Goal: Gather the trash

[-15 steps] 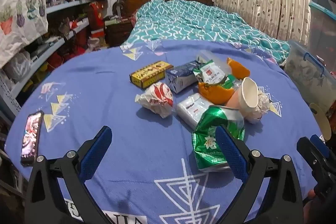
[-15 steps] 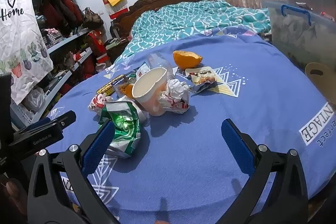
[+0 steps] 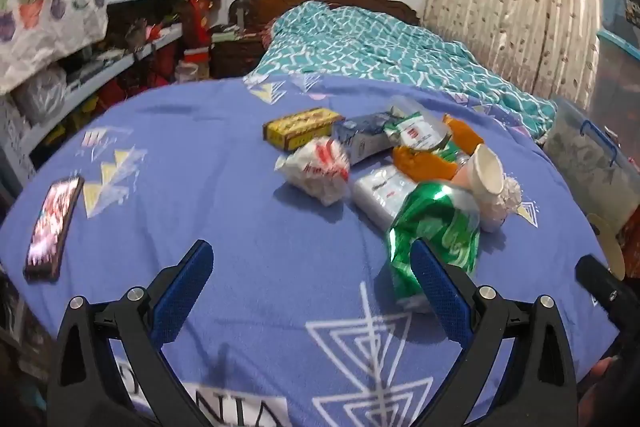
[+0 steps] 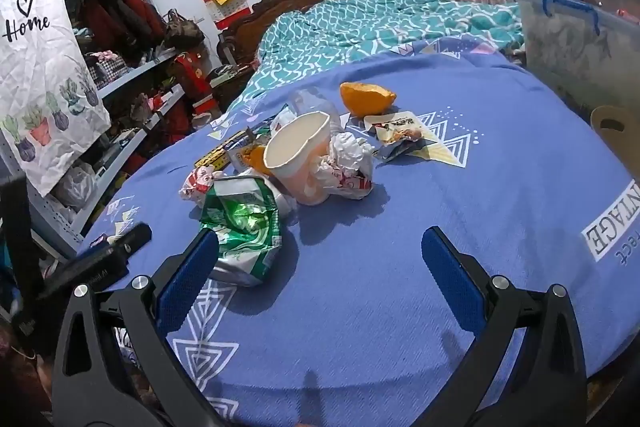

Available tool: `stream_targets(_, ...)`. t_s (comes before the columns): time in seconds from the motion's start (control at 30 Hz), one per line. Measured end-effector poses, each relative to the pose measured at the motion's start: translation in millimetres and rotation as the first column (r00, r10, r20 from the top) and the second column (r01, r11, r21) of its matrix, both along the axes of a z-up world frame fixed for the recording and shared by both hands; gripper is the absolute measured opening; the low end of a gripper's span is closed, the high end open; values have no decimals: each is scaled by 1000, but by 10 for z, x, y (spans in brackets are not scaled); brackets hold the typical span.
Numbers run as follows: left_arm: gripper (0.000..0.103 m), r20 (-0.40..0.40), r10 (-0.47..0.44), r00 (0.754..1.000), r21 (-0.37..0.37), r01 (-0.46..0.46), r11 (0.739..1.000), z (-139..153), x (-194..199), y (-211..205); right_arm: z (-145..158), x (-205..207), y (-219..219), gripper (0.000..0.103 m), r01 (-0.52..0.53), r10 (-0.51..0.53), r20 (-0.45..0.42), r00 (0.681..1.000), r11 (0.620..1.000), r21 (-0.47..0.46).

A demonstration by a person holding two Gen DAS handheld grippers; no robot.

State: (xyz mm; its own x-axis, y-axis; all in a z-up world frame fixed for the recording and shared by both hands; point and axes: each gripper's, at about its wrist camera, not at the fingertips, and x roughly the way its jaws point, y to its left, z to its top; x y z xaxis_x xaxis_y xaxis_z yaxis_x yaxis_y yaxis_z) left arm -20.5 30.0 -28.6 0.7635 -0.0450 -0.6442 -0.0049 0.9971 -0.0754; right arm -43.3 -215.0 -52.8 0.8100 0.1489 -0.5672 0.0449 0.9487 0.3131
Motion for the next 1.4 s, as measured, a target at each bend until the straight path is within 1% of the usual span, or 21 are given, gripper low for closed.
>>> stream_targets(0.13, 94, -20, 52, 998, -51, -53, 997, -73, -113, 163, 30, -32, 25, 100, -12, 12, 16, 1000, 1000, 2)
stream_targets(0.17, 94, -14, 51, 999, -89, -53, 995, -80, -158, 209, 15, -33, 29, 100, -24, 23, 14, 1000, 1000, 18)
stream_targets(0.23, 94, 6, 21, 1000, -157, -20, 987, -102, -228, 263, -4, -33, 29, 100, -45, 45, 10, 999, 998, 45)
stream_targets(0.27, 94, 24, -14, 1000, -195, 18, 981, -96, -271, 272, -6, -35, 34, 100, -43, 42, 7, 999, 998, 41)
stream_targets(0.3, 94, 32, -35, 999, -205, 41, 978, -83, -304, 261, -6, -35, 45, 100, -45, 45, 7, 999, 998, 39)
stream_targets(0.37, 94, 38, -93, 995, -197, 99, 975, -68, -335, 162, -6, -32, 77, 100, -52, 52, 3, 999, 998, 31)
stream_targets(0.4, 94, 21, -155, 988, -187, 156, 970, -79, -330, 74, -9, -30, 87, 100, -57, 57, 2, 998, 998, 30)
stream_targets(0.47, 94, -16, -203, 979, -162, 197, 967, -108, -316, -53, -7, -40, 93, 100, -56, 56, 3, 998, 998, 26)
stream_targets(0.5, 94, -33, -209, 977, -143, 202, 969, -125, -298, -98, -8, -38, 79, 100, -52, 52, 3, 999, 998, 27)
stream_targets(0.53, 94, -37, -199, 979, -129, 193, 973, -126, -276, -103, -10, -38, 68, 100, -47, 47, 3, 999, 999, 28)
stream_targets(0.63, 94, -14, -141, 990, -113, 139, 984, -65, -187, -13, -46, -33, 42, 100, -42, 43, -7, 999, 998, 44)
stream_targets(0.73, 94, 19, -83, 996, -98, 84, 992, 24, -112, 96, -57, -27, 46, 100, -49, 50, -13, 999, 998, 46)
stream_targets(0.8, 94, 59, -56, 997, -68, 60, 996, 117, -77, 135, -59, -22, 60, 100, -56, 57, -13, 998, 997, 44)
stream_targets(0.87, 94, 91, -47, 995, -37, 51, 998, 221, -82, 160, -66, -13, 65, 100, -61, 62, -17, 998, 997, 45)
stream_targets(0.93, 94, 108, -47, 993, -24, 50, 998, 298, -49, 169, -74, 0, 72, 100, -63, 64, -21, 998, 997, 46)
stream_targets(1.07, 94, 128, -37, 991, -30, 41, 999, 402, 27, 211, -55, -5, 90, 100, -68, 69, -10, 998, 997, 33)
stream_targets(1.2, 94, 152, -20, 988, -8, 21, 1000, 454, 58, 215, -11, -6, 93, 100, -58, 58, 7, 998, 998, 14)
stream_targets(1.4, 94, 156, -16, 988, 18, 13, 1000, 441, 51, 169, 32, -6, 69, 100, -35, 35, 26, 999, 999, 2)
